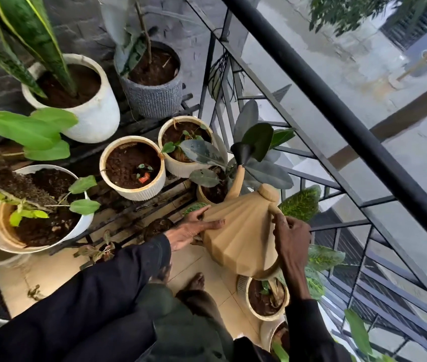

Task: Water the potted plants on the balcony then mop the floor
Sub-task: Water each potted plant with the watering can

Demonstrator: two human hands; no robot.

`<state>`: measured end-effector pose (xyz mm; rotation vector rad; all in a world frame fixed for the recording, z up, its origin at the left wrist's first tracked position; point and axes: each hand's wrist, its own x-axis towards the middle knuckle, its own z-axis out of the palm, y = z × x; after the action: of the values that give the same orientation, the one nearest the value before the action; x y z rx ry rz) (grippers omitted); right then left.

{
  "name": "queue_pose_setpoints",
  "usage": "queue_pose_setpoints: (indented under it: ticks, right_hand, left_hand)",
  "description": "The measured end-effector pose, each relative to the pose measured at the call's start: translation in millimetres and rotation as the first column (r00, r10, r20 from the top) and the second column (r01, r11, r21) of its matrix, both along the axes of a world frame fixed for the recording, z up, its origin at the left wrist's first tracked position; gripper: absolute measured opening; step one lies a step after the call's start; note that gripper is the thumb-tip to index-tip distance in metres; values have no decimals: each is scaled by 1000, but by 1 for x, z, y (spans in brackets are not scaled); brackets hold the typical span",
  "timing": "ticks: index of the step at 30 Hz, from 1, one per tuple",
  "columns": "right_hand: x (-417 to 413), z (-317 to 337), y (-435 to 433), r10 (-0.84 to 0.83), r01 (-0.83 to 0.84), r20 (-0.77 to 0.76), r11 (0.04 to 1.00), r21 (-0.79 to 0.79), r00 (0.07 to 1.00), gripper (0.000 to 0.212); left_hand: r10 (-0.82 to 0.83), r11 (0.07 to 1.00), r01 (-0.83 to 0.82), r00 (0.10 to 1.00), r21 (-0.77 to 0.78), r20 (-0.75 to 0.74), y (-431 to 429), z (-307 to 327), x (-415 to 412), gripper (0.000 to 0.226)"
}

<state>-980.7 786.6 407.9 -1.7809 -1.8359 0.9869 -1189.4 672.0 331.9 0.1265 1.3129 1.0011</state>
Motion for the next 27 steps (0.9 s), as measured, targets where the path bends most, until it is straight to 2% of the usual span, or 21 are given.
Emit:
queue_pose_setpoints:
  ticks: [5,11,16,19,24,27]
  right_hand:
    - [8,7,5,14,-12,-32,999,40,999,81]
    - [16,11,12,8,-6,-36,998,56,999,58]
    - [14,15,8,-19,22,-80,999,33,997,49]
    - [7,15,6,-28,30,-107,999,20,994,44]
    - [-13,11,-4,-43,49,-171,998,29,984,53]
    - [-35,15,-8,-31,36,-208,999,21,978,51]
  left_hand:
    - [41,999,-39,996,30,-77,5,8,10,123]
    - [63,995,-48,982,89,-177,8,11,14,126]
    - [59,988,-24,973,154,-222,6,13,9,105]
    - [52,985,-3,959,175,-279,5,13,0,103]
    - [50,977,23,942,213,-332,4,10,-25,101]
    - [44,974,30,946,223,-322,2,6,-49,109]
